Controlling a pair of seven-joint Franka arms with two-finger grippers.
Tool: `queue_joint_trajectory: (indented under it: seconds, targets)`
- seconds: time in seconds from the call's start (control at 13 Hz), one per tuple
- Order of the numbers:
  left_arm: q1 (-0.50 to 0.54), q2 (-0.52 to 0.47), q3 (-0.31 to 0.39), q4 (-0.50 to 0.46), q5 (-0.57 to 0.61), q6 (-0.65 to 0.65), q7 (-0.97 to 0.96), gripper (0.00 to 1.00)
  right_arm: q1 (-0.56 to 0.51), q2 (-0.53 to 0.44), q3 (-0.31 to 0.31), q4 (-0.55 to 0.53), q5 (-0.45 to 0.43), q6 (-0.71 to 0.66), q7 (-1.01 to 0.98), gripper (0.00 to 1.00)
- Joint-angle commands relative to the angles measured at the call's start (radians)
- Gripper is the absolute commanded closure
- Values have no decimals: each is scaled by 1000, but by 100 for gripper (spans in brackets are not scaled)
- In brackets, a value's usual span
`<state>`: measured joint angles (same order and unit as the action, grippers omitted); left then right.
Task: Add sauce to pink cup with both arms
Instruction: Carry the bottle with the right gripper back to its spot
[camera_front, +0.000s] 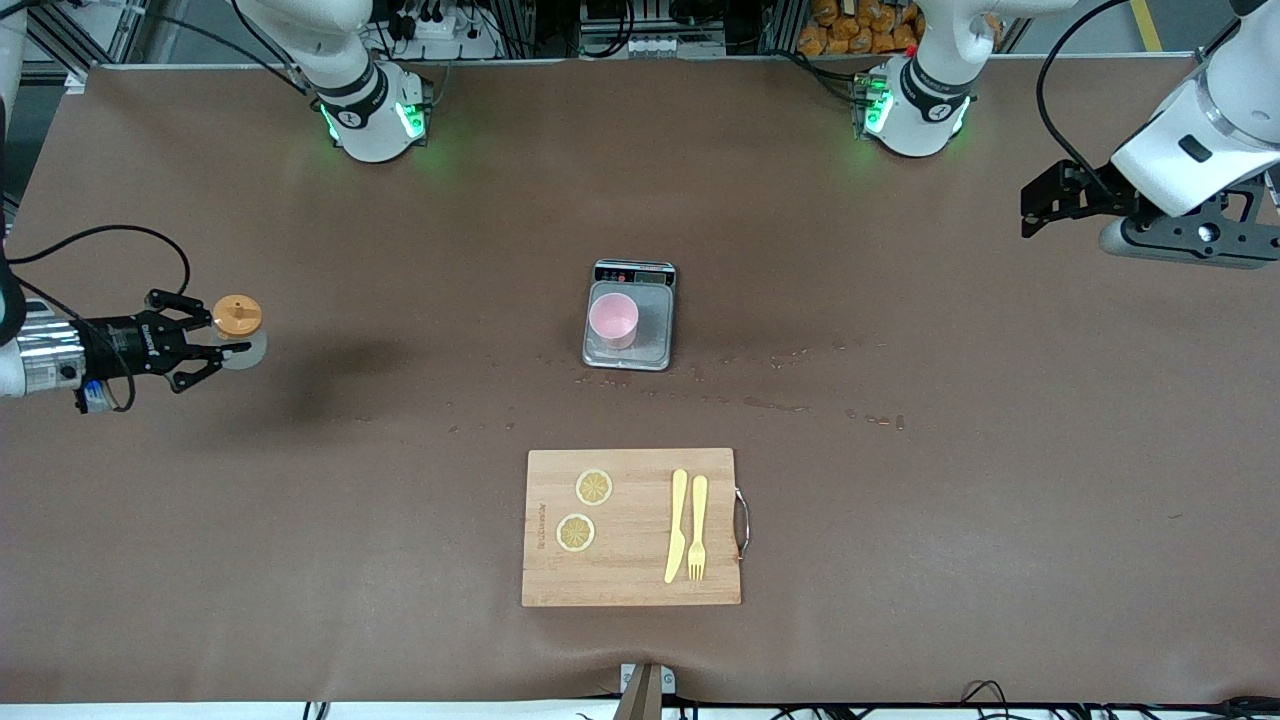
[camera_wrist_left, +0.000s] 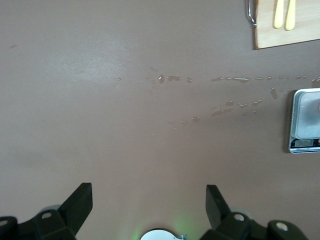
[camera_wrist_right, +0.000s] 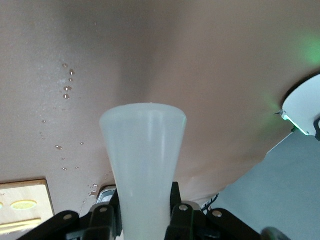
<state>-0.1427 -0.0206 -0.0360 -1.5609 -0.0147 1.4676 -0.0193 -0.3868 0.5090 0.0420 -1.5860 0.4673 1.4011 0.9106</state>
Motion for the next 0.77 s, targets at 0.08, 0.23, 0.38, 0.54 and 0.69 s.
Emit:
queue_joint_trajectory:
  seconds: [0.08,0.23,0.38,0.54,0.69]
  targets:
    - [8,1,1,15,-14,-1,-2,0,-96,121,19,9,118,-13,-145,59]
    - [5,4,-1,15,-5,2,-4,0,-128,183,19,8,152,-11,-223,59]
    - [8,4,-2,15,-5,16,-4,0,-156,236,19,9,165,-7,-284,59]
    - [6,5,-2,13,-7,16,-4,0,-184,275,19,9,169,2,-331,59]
    - [6,5,-2,13,-7,20,-4,0,-205,311,19,9,189,4,-373,59]
